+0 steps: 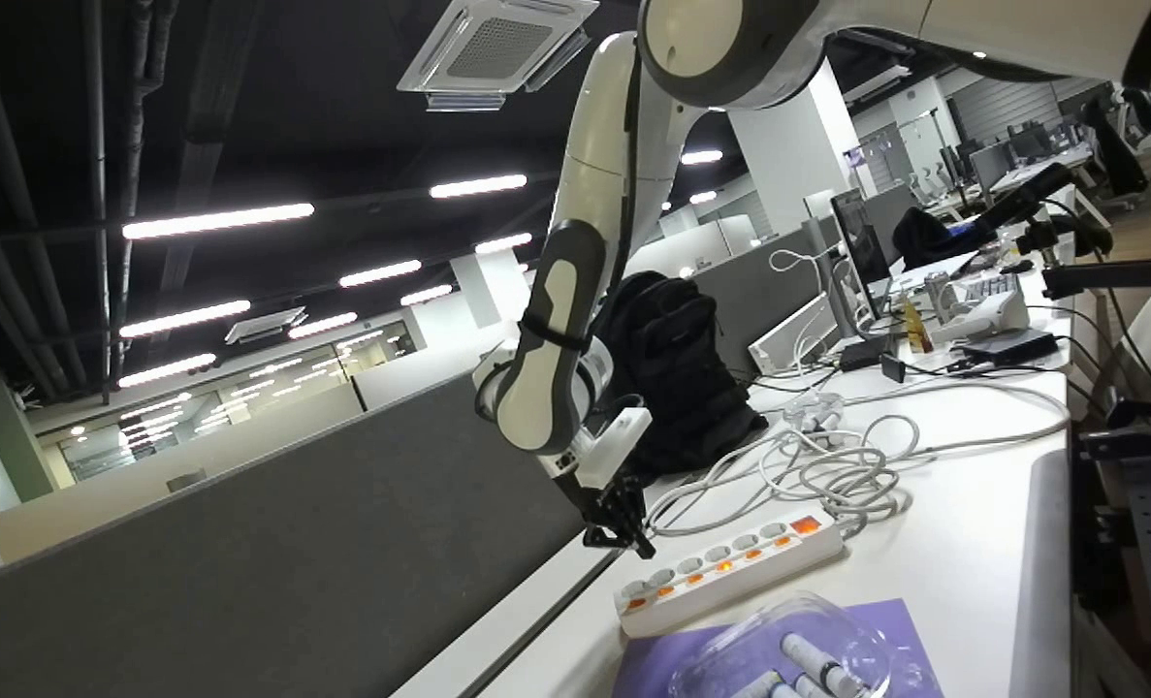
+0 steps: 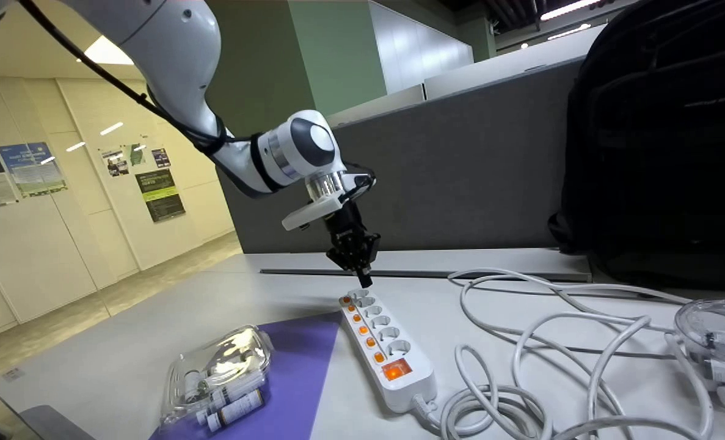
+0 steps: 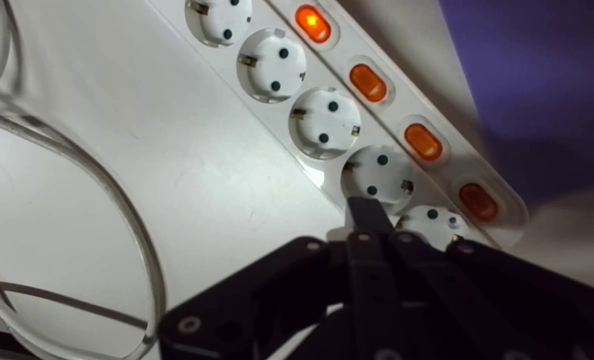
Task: Turn off the second and fourth switches from the left on the extension cable
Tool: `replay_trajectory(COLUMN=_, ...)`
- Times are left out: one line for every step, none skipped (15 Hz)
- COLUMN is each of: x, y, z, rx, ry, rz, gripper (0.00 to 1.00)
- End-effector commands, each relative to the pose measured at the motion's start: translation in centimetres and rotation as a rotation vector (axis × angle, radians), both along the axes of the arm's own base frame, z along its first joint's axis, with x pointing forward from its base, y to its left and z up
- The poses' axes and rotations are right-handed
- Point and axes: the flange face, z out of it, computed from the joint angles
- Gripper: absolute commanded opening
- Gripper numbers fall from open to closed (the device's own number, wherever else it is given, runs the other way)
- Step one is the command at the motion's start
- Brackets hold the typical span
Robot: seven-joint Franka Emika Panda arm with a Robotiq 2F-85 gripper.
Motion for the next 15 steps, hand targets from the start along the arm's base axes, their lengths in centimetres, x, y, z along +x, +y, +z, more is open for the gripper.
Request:
replay_trajectory(x=0.4, y=0.3, z=-1.5, rx=-0.037, ry=0.016, rz=0.018, gripper=0.00)
replay_trajectory(x=0.2, y=0.5, z=-2.0, rx=-0.041, ry=0.027, rz=0.027, gripper=0.00)
replay_trajectory(x=-0.1, y=0.7, z=-2.4, rx=-0.047, ry=0.035, rz=0.036, gripper=0.00)
replay_trajectory(x=-0.4, y=1.1, z=-2.6, rx=-0.056, ry=0.039, rz=0.054, gripper=0.00)
replay_trajectory(x=-0.8, y=1.5, z=-2.7, rx=-0.064, ry=0.039, rz=0.071, gripper=0.00)
replay_trajectory(x=-1.1, y=1.9, z=-2.8, rx=-0.070, ry=0.042, rz=0.087, gripper=0.00)
replay_trajectory(x=-1.5, y=2.3, z=-2.9, rx=-0.078, ry=0.043, rz=0.105, gripper=0.00)
replay_trajectory(x=-1.9, y=2.7, z=-2.9, rx=-0.086, ry=0.045, rz=0.120, gripper=0.00)
replay_trajectory(x=-2.2, y=3.1, z=-3.0, rx=-0.092, ry=0.046, rz=0.136, gripper=0.00)
replay_trajectory(x=-2.5, y=3.4, z=-3.1, rx=-0.097, ry=0.047, rz=0.154, gripper=0.00)
replay_trajectory(x=-2.7, y=3.6, z=-3.2, rx=-0.103, ry=0.046, rz=0.165, gripper=0.00)
replay_trajectory(x=-3.0, y=3.8, z=-3.1, rx=-0.107, ry=0.044, rz=0.179, gripper=0.00)
replay_trajectory(x=-3.3, y=3.9, z=-3.0, rx=-0.110, ry=0.036, rz=0.189, gripper=0.00)
replay_trajectory(x=-3.5, y=4.1, z=-2.8, rx=-0.114, ry=0.022, rz=0.201, gripper=0.00)
replay_trajectory(x=-3.8, y=4.3, z=-2.6, rx=-0.118, ry=0.007, rz=0.212, gripper=0.00)
